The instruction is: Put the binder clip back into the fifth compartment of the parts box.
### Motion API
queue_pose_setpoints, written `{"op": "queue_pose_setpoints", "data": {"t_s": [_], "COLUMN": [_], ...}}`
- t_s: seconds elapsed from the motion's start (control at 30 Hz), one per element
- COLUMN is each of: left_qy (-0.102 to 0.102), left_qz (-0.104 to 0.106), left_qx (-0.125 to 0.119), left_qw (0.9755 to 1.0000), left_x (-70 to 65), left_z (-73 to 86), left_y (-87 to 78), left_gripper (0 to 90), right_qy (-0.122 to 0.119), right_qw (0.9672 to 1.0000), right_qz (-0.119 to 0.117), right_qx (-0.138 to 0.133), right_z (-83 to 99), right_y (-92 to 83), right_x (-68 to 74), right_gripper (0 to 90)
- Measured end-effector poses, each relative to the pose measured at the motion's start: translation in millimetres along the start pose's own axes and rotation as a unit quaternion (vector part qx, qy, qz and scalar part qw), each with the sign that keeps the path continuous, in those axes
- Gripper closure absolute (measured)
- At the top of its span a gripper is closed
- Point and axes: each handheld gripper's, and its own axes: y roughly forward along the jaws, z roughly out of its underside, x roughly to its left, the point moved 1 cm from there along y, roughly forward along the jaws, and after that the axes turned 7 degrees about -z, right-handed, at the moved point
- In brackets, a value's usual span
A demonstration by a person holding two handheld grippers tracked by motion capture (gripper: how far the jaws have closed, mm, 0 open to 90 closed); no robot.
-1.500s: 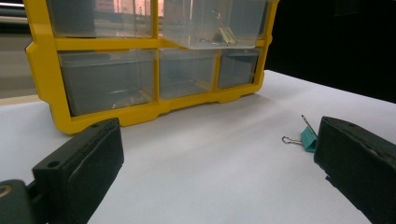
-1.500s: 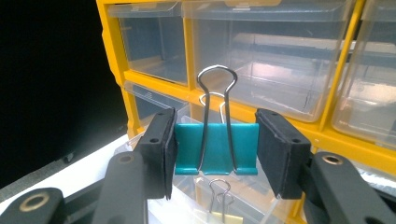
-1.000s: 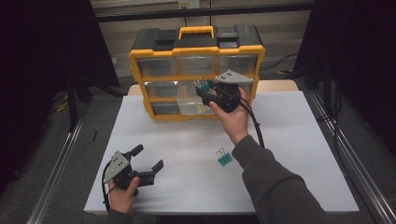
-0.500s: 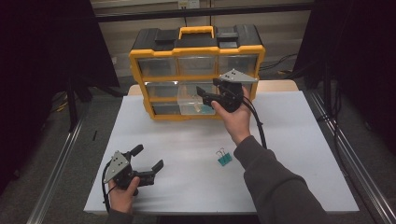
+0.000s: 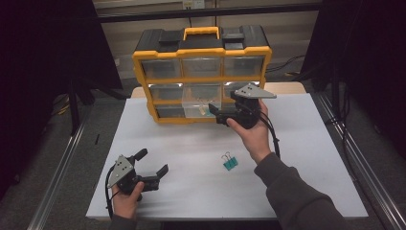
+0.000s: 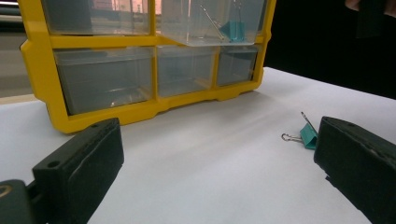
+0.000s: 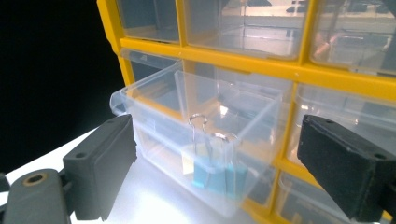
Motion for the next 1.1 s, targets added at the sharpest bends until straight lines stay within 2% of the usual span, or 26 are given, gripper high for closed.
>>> {"op": "queue_pose_setpoints", "data": {"t_s": [0.1, 0.13, 0.2, 0.27, 0.33, 0.4, 0.43, 0.47, 0.5, 0.53, 0.6, 0.7, 0.83, 0.93, 1.0, 1.03, 1.1], "left_qy": [0.005, -0.005, -0.005, 0.004, 0.001, 0.008, -0.012, 0.007, -0.004, -0.005, -0.006, 0.004, -0.003, 0.002, 0.005, -0.002, -0.003], "left_qz": [-0.001, -0.001, -0.003, -0.003, 0.001, 0.003, -0.002, -0.003, -0.001, -0.005, -0.003, 0.0, -0.003, -0.002, -0.002, 0.0, 0.0], "left_qx": [-0.001, -0.003, -0.005, -0.002, -0.001, 0.003, -0.008, 0.0, -0.005, -0.006, -0.005, 0.003, -0.004, -0.003, -0.003, -0.006, -0.006], "left_qw": [1.0, 1.0, 1.0, 1.0, 1.0, 1.0, 0.9999, 1.0, 1.0, 1.0, 1.0, 1.0, 1.0, 1.0, 1.0, 1.0, 1.0], "left_x": [0.3, -0.8, -0.2, 1.0, 0.0, 0.8, -1.7, 1.1, -0.1, -0.2, 0.2, 0.3, -1.1, 0.3, 0.3, -0.9, -1.2], "left_z": [-0.3, -0.3, -0.7, -0.5, -0.3, -0.4, -0.4, -0.9, -0.9, -1.1, -0.8, -0.5, -0.8, -0.8, -0.8, -0.7, -0.6], "left_y": [-0.1, 0.3, 0.1, 0.1, 0.3, -0.5, 0.8, -1.2, -0.8, -0.8, -0.7, -1.3, -0.6, -0.7, -0.6, 0.2, 0.3], "left_gripper": [1.6, 1.6, 1.6, 1.6, 1.6, 1.6, 1.6, 1.6, 1.6, 1.6, 1.6, 1.6, 1.6, 1.6, 1.6, 1.6, 1.6], "right_qy": [-0.001, 0.001, 0.002, 0.006, 0.006, 0.009, 0.008, 0.008, 0.008, 0.009, 0.011, 0.022, 0.02, 0.018, 0.017, 0.019, 0.016], "right_qw": [1.0, 1.0, 1.0, 0.9999, 0.9999, 0.9999, 0.9998, 0.9997, 0.9997, 0.9997, 0.9993, 0.9987, 0.9969, 0.9959, 0.9955, 0.9951, 0.994], "right_qz": [-0.003, -0.004, -0.006, -0.01, -0.01, -0.011, -0.014, -0.015, -0.018, -0.018, -0.02, -0.021, -0.028, -0.033, -0.027, -0.026, -0.025], "right_qx": [0.0, -0.001, -0.002, 0.002, 0.006, 0.008, 0.011, 0.014, 0.016, 0.016, 0.028, 0.042, 0.071, 0.083, 0.089, 0.094, 0.105], "right_z": [6.0, 8.3, 13.2, 19.1, 25.6, 33.0, 37.1, 41.2, 45.4, 49.7, 57.7, 67.7, 84.3, 92.6, 97.1, 99.3, 103.2], "right_y": [-9.1, -11.6, -16.4, -20.1, -23.4, -25.8, -26.8, -28.1, -29.9, -31.4, -34.3, -36.8, -39.1, -40.6, -41.5, -41.8, -42.0], "right_x": [-0.2, 0.2, 0.3, 0.8, 1.7, 3.3, 4.3, 5.3, 6.1, 6.7, 6.3, 5.7, 9.0, 10.4, 10.1, 9.8, 8.7], "right_gripper": [10.3, 10.2, 9.4, 8.1, 7.7, 7.4, 7.1, 7.0, 7.1, 7.2, 7.1, 7.1, 7.5, 7.8, 8.2, 8.2, 8.2]}}
